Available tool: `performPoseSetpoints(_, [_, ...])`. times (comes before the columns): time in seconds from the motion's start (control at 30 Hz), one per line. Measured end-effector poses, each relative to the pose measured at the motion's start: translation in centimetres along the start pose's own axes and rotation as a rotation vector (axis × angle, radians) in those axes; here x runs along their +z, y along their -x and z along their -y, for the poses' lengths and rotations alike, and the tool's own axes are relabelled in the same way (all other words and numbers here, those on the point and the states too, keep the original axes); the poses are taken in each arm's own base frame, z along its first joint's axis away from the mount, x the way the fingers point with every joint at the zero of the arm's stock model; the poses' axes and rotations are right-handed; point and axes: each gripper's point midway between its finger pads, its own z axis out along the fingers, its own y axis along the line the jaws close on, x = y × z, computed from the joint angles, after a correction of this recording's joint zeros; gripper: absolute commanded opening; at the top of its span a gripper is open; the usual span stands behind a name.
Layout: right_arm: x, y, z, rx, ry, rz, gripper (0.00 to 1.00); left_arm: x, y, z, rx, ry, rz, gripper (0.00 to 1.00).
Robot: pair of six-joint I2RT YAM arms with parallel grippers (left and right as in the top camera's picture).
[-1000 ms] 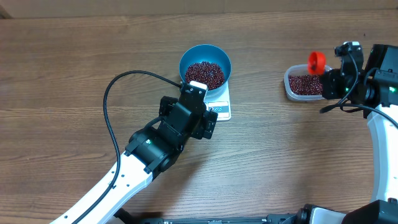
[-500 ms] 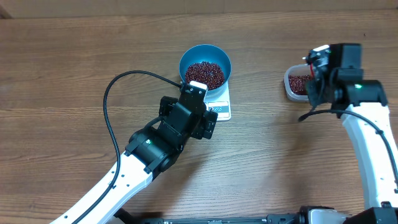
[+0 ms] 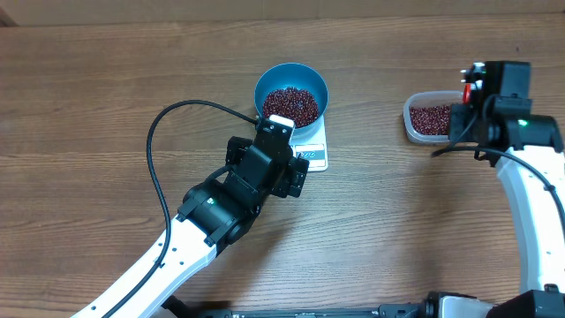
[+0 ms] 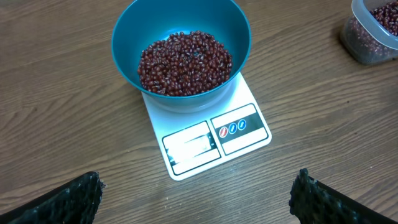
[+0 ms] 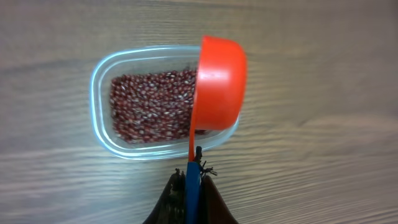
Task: Scoop item into bowl and weigh 150g on scale
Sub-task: 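Lower the scoop into the tub and open the right gripper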
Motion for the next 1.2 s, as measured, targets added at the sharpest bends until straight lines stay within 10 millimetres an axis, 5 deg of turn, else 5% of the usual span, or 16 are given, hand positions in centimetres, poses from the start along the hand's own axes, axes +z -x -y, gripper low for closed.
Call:
performPoseSetpoints(0.23, [2.0, -0.6, -1.5, 0.341, 0.173, -0.074, 0.04, 0.0, 0.0, 0.0, 0.000, 0.000, 0.000, 1.00])
performPoseSetpoints(0.5, [4.7, -1.9, -3.3, 0.490, 0.232, -0.190, 0.05, 0.0, 0.0, 0.0, 0.000, 0.000, 0.000, 1.00])
performPoseSetpoints(0.63, [6.1, -2.8, -3.7, 0.519, 0.231, -0.243, 0.30, 0.0, 0.0, 0.0, 0.000, 0.000, 0.000, 1.00])
performPoseSetpoints(0.87, [6.5, -4.0, -3.9, 0.526, 0.227, -0.298, 0.37, 0.0, 0.0, 0.0, 0.000, 0.000, 0.000, 1.00])
performPoseSetpoints(1.03, [6.2, -5.5, -3.6, 0.527, 0.188, -0.356, 0.60, 0.0, 0.0, 0.0, 0.000, 0.000, 0.000, 1.00])
performPoseSetpoints(1.2, [5.7, -7.4, -2.7, 0.510, 0.120, -0.422, 0.70, 0.0, 0.0, 0.0, 0.000, 0.000, 0.000, 0.99])
